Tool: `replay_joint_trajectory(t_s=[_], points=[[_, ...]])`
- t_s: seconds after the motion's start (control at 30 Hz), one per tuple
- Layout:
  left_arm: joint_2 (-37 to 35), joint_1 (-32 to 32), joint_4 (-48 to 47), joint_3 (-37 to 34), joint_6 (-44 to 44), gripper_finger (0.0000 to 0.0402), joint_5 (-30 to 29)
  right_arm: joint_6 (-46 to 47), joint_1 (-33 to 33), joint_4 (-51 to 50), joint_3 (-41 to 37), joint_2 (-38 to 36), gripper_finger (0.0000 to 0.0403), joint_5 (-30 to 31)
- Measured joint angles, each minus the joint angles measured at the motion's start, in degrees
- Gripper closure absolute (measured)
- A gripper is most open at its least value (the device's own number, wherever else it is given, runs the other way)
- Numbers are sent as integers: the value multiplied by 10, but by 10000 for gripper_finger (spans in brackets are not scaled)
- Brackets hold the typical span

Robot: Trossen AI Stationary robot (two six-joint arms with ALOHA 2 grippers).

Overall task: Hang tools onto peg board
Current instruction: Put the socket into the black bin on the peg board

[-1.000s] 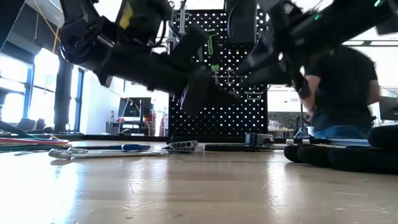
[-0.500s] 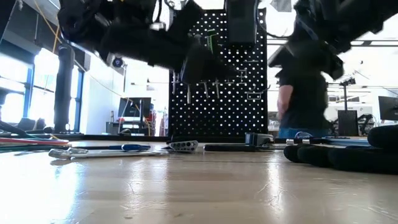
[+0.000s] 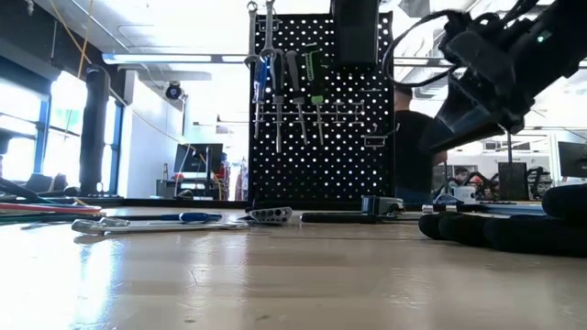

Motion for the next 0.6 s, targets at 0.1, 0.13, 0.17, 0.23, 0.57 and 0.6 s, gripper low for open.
replay_joint_trajectory(t_s=[0.1,0.13,0.17,0.23,0.57,0.6], points=[[0,37,-124,103,10,303,40,-5,-3,1,0,7,269,4],[1,51,-170,138,9,303,49,-5,-5,1,0,9,269,8],[8,66,-203,174,5,303,60,-5,-5,1,0,12,269,13],[19,99,-267,241,-13,303,94,-5,-5,5,0,13,269,18],[132,245,-437,501,-116,303,254,-51,-5,48,0,17,269,38],[147,255,-453,523,-122,303,256,-54,-5,51,0,17,269,43]])
